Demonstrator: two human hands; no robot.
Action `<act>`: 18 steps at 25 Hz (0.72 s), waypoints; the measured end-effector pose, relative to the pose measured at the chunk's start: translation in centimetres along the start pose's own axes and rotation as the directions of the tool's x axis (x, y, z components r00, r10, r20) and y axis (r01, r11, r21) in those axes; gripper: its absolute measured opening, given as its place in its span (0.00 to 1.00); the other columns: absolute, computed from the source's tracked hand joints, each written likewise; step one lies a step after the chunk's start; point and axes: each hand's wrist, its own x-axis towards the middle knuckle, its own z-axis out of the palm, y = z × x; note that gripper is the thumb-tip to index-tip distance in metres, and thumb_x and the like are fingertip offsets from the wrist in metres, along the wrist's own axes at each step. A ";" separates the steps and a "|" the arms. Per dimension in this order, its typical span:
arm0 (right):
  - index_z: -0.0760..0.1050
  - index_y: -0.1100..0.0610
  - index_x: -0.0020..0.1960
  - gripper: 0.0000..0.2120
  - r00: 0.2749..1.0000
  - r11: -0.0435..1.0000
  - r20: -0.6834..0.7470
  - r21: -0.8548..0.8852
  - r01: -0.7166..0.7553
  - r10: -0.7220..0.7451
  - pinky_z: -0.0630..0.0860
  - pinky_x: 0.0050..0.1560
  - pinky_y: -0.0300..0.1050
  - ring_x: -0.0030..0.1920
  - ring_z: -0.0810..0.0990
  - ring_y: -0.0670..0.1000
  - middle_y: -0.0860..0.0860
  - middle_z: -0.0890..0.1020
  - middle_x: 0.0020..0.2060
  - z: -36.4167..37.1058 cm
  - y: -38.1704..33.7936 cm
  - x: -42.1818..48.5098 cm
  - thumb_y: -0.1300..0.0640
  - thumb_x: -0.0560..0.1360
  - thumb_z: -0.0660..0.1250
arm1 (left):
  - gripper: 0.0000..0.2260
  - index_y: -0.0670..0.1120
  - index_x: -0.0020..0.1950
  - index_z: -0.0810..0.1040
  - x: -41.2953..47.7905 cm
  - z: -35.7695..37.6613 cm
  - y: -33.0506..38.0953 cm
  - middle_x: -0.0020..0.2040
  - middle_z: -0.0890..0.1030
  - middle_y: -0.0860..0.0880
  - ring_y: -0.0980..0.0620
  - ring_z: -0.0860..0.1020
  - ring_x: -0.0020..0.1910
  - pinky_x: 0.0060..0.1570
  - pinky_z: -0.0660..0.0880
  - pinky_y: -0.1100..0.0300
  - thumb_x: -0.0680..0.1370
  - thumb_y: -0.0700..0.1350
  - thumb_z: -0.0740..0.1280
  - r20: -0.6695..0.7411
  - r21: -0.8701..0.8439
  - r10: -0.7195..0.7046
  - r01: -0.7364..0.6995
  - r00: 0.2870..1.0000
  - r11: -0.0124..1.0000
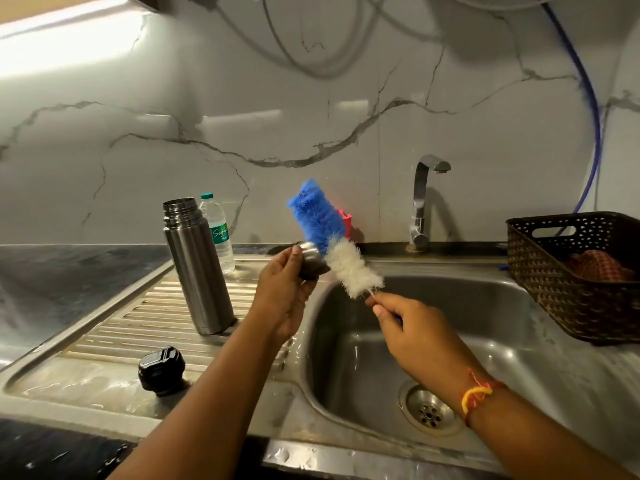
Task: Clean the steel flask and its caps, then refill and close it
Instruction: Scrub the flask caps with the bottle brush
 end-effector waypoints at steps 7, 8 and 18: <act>0.77 0.48 0.57 0.12 0.989 0.988 -0.064 0.085 -0.125 0.131 0.69 0.32 0.43 0.31 0.74 0.47 0.48 0.76 0.31 -1.6 1.3 1.1 0.51 0.83 0.55 | 0.10 0.44 0.59 0.79 0.7 0.4 0.4 0.56 0.83 0.41 0.46 0.82 0.56 0.57 0.79 0.52 0.86 0.44 0.59 -0.041 -0.062 0.003 -0.005 0.999 0.998; 0.77 0.48 0.56 0.11 0.991 0.986 -0.061 0.118 -0.114 0.122 0.72 0.33 0.46 0.32 0.75 0.48 0.49 0.77 0.32 -1.6 1.3 1.1 0.52 0.83 0.56 | 0.10 0.43 0.59 0.78 0.5 0.5 0.4 0.56 0.83 0.40 0.45 0.82 0.56 0.58 0.79 0.51 0.86 0.44 0.59 -0.039 -0.076 -0.002 -0.001 0.999 0.997; 0.79 0.41 0.59 0.11 0.998 0.999 0.058 0.046 0.015 -0.018 0.78 0.46 0.43 0.42 0.81 0.42 0.41 0.83 0.39 -0.8 1.0 0.5 0.48 0.82 0.59 | 0.15 0.40 0.68 0.73 0.3 0.0 1.0 0.59 0.83 0.37 0.42 0.84 0.57 0.58 0.81 0.48 0.86 0.46 0.60 -0.054 -0.275 -0.091 0.073 0.994 0.959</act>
